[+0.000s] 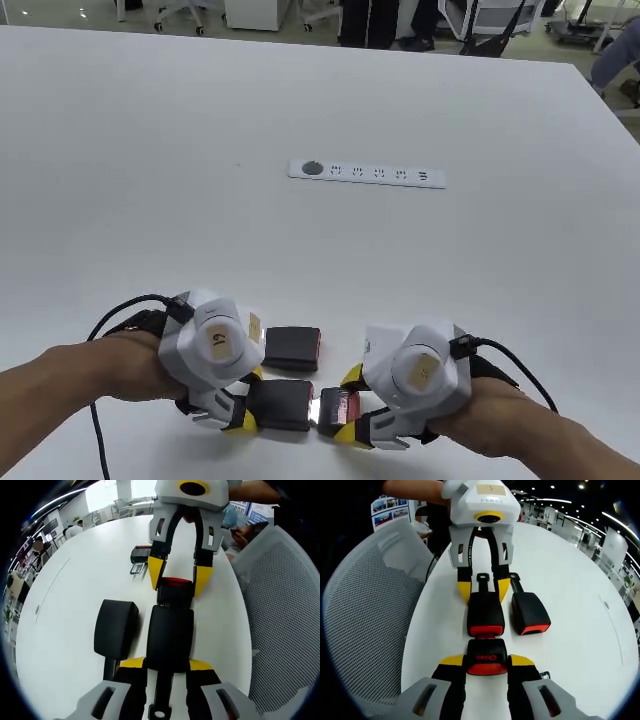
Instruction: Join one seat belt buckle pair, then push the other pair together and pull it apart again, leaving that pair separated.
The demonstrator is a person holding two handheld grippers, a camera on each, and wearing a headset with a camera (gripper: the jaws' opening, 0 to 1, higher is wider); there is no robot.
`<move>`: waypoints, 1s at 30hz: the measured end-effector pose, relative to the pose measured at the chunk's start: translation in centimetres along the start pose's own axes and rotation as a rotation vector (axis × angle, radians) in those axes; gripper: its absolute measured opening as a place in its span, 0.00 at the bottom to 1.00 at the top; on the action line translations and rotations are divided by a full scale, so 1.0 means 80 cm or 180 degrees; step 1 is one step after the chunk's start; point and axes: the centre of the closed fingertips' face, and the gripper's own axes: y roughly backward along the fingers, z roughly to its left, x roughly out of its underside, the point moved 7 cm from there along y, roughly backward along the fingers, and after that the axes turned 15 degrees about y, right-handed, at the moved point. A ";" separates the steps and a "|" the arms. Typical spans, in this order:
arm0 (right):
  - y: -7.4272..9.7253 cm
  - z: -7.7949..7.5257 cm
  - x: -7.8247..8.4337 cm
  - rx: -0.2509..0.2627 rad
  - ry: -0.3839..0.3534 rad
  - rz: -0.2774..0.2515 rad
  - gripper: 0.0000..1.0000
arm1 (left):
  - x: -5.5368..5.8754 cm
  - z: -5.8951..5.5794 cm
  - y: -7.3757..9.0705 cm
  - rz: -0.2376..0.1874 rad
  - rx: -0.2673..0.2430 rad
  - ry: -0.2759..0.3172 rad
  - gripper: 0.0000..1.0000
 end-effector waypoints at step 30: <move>0.010 0.003 0.006 0.0043 -0.0030 -0.0175 0.27 | -0.001 -0.003 0.001 -0.0019 0.0002 -0.0134 0.31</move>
